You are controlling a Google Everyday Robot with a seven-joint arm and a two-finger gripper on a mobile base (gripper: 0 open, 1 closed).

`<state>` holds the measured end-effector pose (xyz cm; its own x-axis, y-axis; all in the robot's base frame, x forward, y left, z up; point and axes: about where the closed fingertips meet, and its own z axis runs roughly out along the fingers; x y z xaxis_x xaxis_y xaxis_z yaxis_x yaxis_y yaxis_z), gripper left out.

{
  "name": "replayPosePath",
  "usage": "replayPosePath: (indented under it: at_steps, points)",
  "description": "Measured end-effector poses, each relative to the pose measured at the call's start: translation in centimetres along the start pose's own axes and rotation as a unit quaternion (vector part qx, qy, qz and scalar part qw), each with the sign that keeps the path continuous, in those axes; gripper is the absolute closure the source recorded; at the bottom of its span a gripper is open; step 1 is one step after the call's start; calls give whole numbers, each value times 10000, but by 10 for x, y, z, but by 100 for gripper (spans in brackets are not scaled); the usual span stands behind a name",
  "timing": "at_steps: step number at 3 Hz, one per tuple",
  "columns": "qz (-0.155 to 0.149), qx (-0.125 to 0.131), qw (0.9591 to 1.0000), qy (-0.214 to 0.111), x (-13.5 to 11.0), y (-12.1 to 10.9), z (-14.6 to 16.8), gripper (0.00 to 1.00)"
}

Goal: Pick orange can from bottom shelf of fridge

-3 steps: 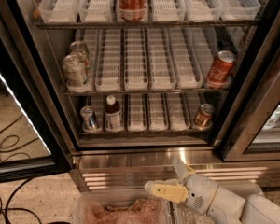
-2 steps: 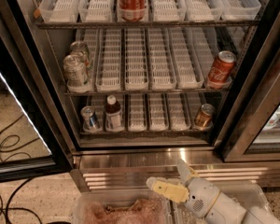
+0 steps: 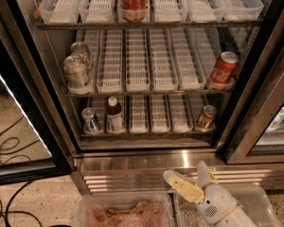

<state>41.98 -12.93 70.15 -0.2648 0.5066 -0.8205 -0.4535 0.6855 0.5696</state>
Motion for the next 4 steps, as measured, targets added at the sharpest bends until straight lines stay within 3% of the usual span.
replayPosePath:
  at_steps: [2,3,4]
  points:
    - [-106,106,9999,-27,-2,-2,-1,0]
    - [-1311,747,9858,-730,-64,-24,-25,0]
    - [-1806,799,9741,-1100,-91,-2,-11,0]
